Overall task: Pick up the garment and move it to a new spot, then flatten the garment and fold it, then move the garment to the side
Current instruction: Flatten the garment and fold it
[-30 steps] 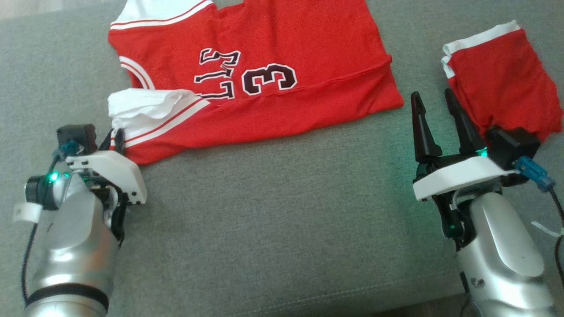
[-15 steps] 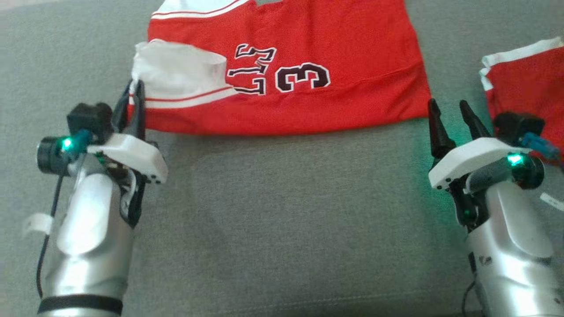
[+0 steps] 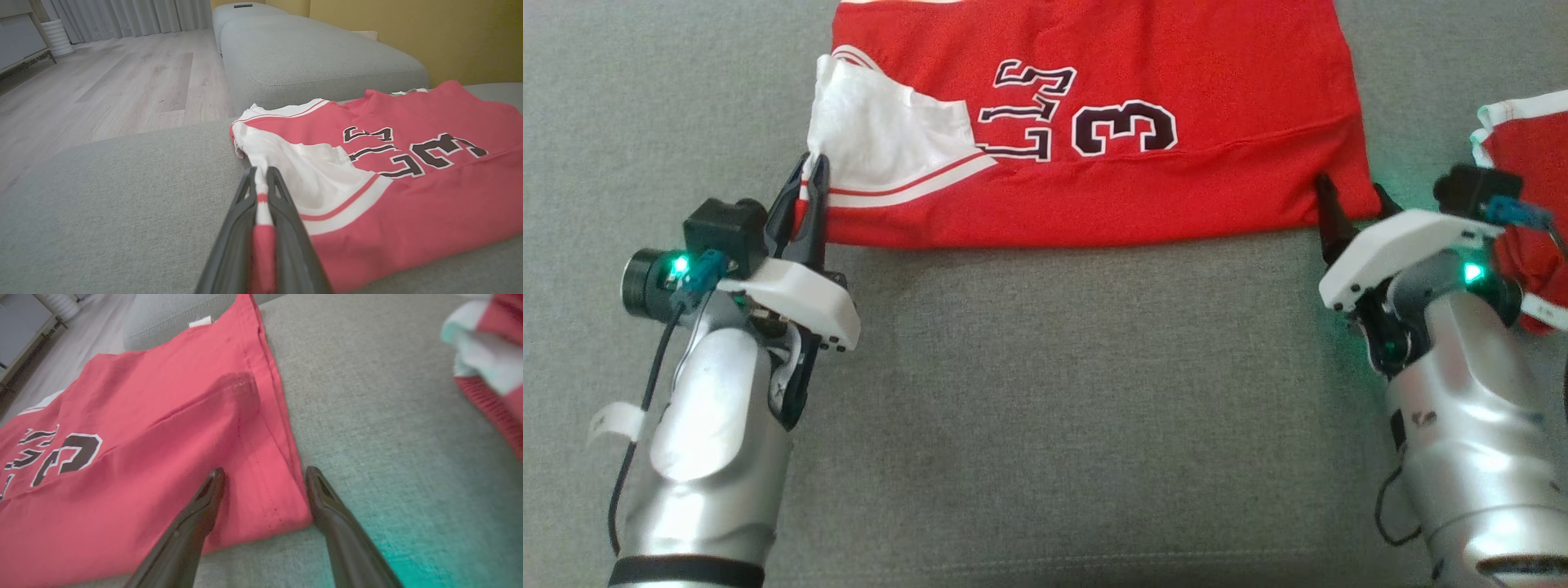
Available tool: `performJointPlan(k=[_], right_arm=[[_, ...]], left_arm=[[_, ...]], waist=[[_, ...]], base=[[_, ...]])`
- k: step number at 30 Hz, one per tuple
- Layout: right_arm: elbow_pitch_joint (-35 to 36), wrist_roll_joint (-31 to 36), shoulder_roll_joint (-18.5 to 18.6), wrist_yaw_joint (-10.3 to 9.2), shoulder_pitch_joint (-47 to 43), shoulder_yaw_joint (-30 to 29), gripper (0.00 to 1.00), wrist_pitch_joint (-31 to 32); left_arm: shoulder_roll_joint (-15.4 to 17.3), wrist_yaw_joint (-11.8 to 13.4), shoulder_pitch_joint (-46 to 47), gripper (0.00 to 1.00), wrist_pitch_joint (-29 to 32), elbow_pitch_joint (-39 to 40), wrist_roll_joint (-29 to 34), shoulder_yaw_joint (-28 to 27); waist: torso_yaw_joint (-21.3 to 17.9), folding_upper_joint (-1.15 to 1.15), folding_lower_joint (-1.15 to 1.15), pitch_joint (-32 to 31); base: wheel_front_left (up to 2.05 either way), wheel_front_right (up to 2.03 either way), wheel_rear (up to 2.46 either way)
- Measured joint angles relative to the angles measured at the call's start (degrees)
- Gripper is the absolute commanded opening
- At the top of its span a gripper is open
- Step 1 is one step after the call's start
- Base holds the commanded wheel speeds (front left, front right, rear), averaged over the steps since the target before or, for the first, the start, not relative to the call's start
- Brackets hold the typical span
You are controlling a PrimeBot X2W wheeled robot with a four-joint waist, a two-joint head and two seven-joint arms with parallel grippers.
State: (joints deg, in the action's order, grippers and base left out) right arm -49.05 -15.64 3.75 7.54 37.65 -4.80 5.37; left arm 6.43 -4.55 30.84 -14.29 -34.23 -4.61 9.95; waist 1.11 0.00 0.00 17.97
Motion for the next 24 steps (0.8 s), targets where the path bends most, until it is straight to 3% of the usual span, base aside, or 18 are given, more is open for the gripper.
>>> performJointPlan(k=[1,2,3,14,24], right_arm=[[-1.15,-0.01,0.09,0.0,0.95,0.4,0.94,0.66],[-2.1,-0.01,0.2,0.0,1.77,0.83,0.24,1.05],[-2.81,0.01,0.32,0.0,2.43,1.33,0.0,1.04],[-6.57,0.86,0.03,0.0,1.11,5.47,0.0,-6.72],[0.15,-0.56,0.13,0.0,-7.43,6.1,0.0,-9.45]], left_arm=[[-0.01,0.0,-0.01,0.0,0.0,0.0,0.01,0.11],[-0.03,0.0,-0.01,0.0,0.0,-0.01,0.01,0.15],[-0.02,0.01,-0.02,0.0,0.0,-0.02,0.01,0.18],[0.52,0.1,-2.64,0.0,0.0,-2.19,0.46,0.02],[0.79,0.1,-7.87,0.0,0.0,-2.19,-1.05,-0.97]], waist=[[0.11,0.0,0.0,0.11],[0.18,0.0,0.0,0.17],[0.23,0.0,0.0,0.21],[-0.94,0.0,0.0,-2.72],[-3.25,0.0,-0.01,-7.23]], base=[[0.0,0.0,0.0],[0.0,0.0,0.0],[0.0,0.0,0.0],[0.0,0.0,0.0],[0.0,0.0,0.0]])
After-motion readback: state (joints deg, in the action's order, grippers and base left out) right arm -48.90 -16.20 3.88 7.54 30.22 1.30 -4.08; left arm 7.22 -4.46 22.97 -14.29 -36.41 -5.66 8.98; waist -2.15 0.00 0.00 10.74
